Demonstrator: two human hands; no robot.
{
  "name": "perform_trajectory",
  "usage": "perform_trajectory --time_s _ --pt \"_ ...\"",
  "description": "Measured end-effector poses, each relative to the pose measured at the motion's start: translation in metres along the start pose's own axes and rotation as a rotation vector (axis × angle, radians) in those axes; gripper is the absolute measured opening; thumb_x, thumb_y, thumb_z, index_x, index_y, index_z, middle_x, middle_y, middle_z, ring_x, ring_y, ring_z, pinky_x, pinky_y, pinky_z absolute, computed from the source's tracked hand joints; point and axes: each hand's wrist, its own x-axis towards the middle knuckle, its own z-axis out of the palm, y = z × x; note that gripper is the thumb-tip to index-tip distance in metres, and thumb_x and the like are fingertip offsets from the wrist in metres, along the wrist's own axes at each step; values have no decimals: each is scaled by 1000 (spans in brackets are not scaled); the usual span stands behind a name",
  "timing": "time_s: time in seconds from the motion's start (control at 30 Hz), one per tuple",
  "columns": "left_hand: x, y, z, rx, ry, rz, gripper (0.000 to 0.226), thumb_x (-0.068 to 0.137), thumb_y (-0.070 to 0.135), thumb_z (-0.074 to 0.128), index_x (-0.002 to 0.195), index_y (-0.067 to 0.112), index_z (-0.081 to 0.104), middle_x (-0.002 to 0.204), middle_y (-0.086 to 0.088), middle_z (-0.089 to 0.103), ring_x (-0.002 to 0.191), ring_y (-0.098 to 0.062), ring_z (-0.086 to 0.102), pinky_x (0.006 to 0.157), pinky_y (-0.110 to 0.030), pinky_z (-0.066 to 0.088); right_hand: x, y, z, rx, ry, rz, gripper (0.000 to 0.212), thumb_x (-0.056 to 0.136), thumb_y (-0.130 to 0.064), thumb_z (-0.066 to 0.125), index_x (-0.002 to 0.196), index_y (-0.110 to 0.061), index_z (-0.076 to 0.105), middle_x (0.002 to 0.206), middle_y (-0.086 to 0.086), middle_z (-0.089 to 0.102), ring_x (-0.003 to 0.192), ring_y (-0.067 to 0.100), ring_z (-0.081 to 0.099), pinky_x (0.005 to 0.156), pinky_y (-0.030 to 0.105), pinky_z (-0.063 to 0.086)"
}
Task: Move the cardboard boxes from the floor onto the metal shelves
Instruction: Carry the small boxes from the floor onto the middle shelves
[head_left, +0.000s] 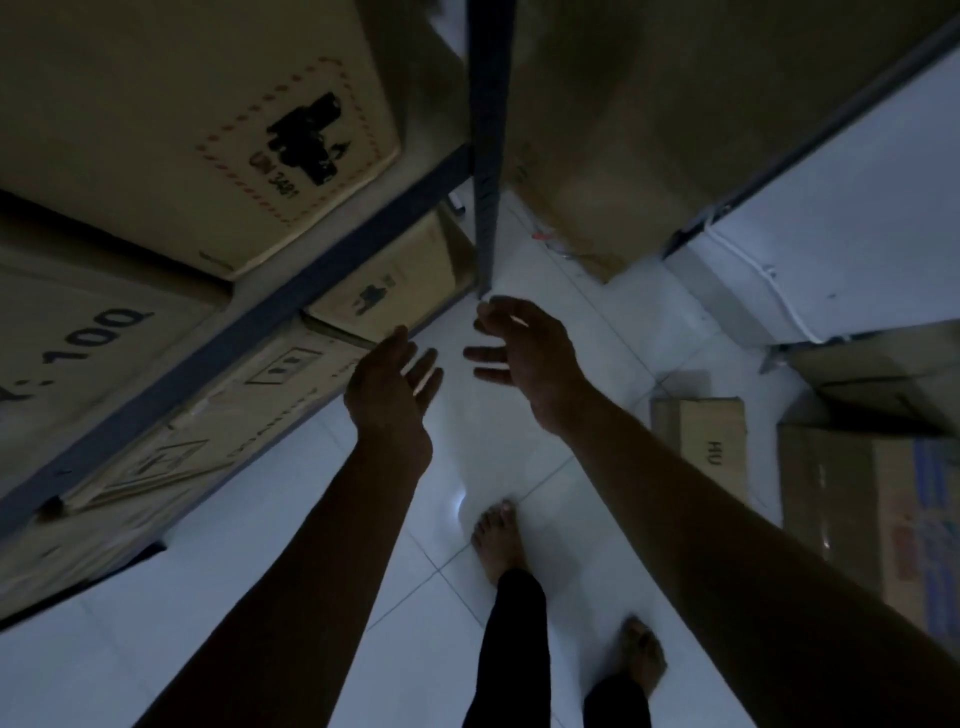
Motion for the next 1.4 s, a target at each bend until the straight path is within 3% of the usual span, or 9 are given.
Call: perform_trajectory --time_s 0.37,0.43,0.6,0.8,1.03,1.13,1.23,1.33,1.4 --pt "-135 -138 77 645 -523 -55 9 94 7 62 100 12 66 96 -9 74 85 -24 74 79 -39 59 -122 66 -207 8 234 -56 22 93 -16 69 115 -15 65 98 5 75 77 17 72 70 28 56" --pt "-158 -167 94 735 -561 -56 10 92 3 63 98 12 65 94 -9 72 83 -25 72 77 -38 58 -145 81 -251 -11 269 -79 26 91 -21 72 116 -16 65 101 5 73 79 16 72 67 24 56" --pt "-215 -261 122 935 -619 -6 12 92 2 63 97 13 66 95 -11 71 84 -27 71 80 -41 55 -201 127 -364 -6 356 -140 42 77 -34 79 115 -23 66 106 4 72 93 23 71 77 38 55" --pt "-283 -412 146 1151 -711 -35 11 89 4 68 96 12 68 90 -8 72 81 -20 72 69 -31 58 -277 205 -516 -88 551 -155 50 77 -45 83 121 -39 60 113 -16 67 89 -1 67 71 11 51" --pt "-336 -575 198 1417 -864 10 10 88 9 71 94 16 68 106 -11 67 100 -30 67 83 -46 57 -344 299 -675 -187 855 -4 81 76 -40 86 145 -23 48 133 -3 60 106 14 63 87 30 54" --pt "-346 -630 215 1514 -914 105 15 85 14 74 94 18 63 99 -3 64 86 -10 65 76 -28 56 -354 334 -721 -195 959 47 89 75 -41 86 148 -20 42 142 4 54 116 23 61 88 36 55" --pt "-352 -672 250 1556 -944 257 26 83 13 75 97 27 58 91 6 58 73 4 59 51 -5 44 -352 361 -754 -30 1032 120 94 74 -43 86 151 -23 36 143 5 53 112 22 63 73 17 46" --pt "-341 -706 280 1678 -980 452 51 83 20 78 129 16 56 128 -12 58 118 -19 59 93 -33 53 -341 380 -768 159 1064 199 113 70 -46 88 158 -22 20 152 10 46 132 29 51 100 38 48" --pt "-319 -736 248 2125 -1000 617 62 98 22 61 150 6 34 155 -18 35 143 -34 34 118 -40 24 -331 391 -768 230 1038 211 125 68 -45 89 160 -24 8 158 12 38 141 33 41 112 49 39"
